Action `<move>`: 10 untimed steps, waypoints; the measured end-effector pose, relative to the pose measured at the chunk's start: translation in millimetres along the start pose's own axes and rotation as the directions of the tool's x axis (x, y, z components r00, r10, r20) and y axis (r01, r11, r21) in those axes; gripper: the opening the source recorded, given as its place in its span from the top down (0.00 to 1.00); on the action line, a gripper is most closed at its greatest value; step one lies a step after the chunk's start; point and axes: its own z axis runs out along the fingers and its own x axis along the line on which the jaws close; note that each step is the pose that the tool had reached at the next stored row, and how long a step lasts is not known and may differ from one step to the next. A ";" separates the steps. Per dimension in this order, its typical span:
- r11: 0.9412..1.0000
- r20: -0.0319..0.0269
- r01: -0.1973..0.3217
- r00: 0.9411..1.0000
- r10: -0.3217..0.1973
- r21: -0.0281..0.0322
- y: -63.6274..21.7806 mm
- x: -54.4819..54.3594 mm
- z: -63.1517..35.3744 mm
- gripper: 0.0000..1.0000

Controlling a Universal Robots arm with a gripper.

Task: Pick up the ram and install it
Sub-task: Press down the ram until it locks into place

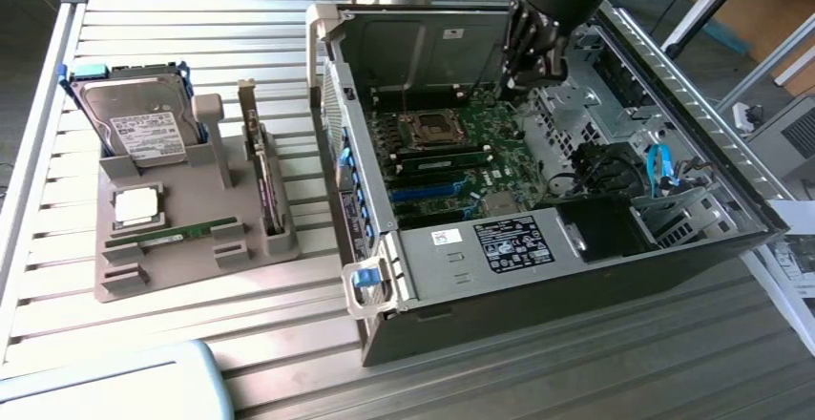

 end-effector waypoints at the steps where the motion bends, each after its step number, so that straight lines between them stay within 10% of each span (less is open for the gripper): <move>1: 1.000 0.000 -0.022 1.000 0.022 0.000 0.0 0.0 0.0 0.90; 4: 0.997 -0.001 -0.072 0.997 0.072 0.002 0.0 0.0 0.1 0.90; 10: 0.984 -0.022 -0.178 0.984 0.178 0.013 0.0 0.0 0.3 0.90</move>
